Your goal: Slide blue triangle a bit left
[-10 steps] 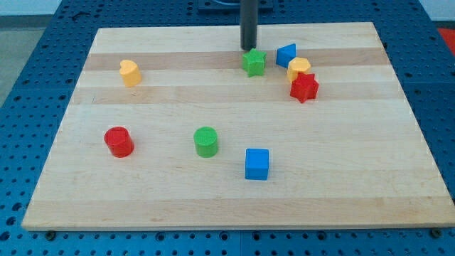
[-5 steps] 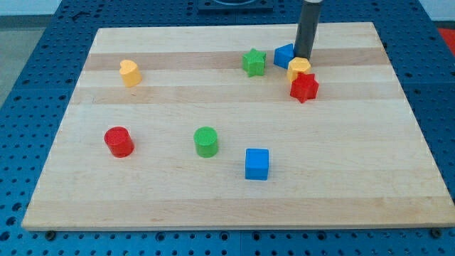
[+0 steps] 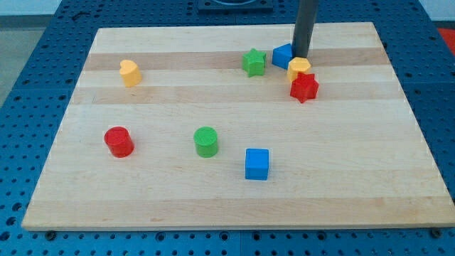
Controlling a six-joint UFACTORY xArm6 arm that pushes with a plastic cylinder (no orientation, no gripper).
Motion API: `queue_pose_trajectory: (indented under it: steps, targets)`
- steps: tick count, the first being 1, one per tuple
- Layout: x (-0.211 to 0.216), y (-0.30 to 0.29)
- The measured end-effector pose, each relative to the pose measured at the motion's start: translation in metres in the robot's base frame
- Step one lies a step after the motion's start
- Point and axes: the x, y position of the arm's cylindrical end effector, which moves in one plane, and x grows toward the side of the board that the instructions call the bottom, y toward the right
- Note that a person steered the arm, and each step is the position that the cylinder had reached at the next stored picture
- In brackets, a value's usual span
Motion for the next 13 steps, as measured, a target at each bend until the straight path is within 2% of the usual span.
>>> queue_pose_trajectory:
  steps: [2, 4, 8, 11, 13]
  targets:
    - [-0.017, -0.001]
    - [-0.016, -0.021]
    - [0.0, -0.022]
    - [-0.023, -0.026]
    - [-0.017, -0.04]
